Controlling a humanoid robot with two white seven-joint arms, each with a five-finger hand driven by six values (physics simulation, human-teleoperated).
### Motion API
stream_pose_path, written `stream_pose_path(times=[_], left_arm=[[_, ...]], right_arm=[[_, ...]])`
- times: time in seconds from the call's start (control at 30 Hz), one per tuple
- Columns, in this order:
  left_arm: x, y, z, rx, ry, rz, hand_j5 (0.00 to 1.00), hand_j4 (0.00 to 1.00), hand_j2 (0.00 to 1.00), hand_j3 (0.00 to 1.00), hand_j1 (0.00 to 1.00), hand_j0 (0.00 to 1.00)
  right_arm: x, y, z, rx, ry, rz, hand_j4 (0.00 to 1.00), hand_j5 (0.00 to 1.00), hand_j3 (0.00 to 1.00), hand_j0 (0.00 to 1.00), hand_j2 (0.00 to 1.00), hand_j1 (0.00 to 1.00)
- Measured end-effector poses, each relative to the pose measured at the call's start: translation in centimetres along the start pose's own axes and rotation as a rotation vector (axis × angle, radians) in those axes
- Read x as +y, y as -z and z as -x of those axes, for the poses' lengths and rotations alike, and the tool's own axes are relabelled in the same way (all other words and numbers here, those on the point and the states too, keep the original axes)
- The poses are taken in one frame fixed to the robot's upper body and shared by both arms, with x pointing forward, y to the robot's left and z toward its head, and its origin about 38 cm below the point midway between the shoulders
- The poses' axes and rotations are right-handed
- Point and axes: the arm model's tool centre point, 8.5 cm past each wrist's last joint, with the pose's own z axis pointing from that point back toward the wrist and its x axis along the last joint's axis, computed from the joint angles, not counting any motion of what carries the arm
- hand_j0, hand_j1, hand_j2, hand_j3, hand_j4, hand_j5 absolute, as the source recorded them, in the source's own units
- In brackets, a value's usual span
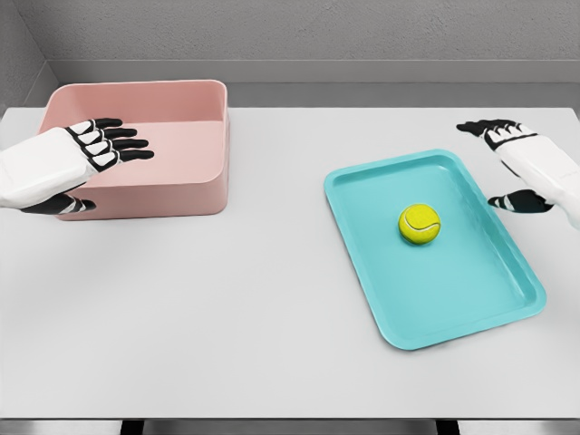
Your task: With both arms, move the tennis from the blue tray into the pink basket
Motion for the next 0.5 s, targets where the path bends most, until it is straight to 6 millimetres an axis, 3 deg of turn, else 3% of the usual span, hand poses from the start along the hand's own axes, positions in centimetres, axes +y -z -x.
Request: stream_pose_path(times=[0.33,0.5], left_arm=[[-0.2,0.1,-0.1,-0.003,-0.003,0.007,1.00,1.00,1.00,1.00,1.00,1.00],[-0.3,0.2,-0.2,-0.006,-0.003,0.017,1.00,1.00,1.00,1.00,1.00,1.00]], right_arm=[[0.5,0.0,0.0,0.001,0.003,-0.044,1.00,1.00,1.00,1.00,1.00,1.00],[-0.7,1.7,-0.9,-0.031,-0.026,-0.187,1.00,1.00,1.00,1.00,1.00,1.00]])
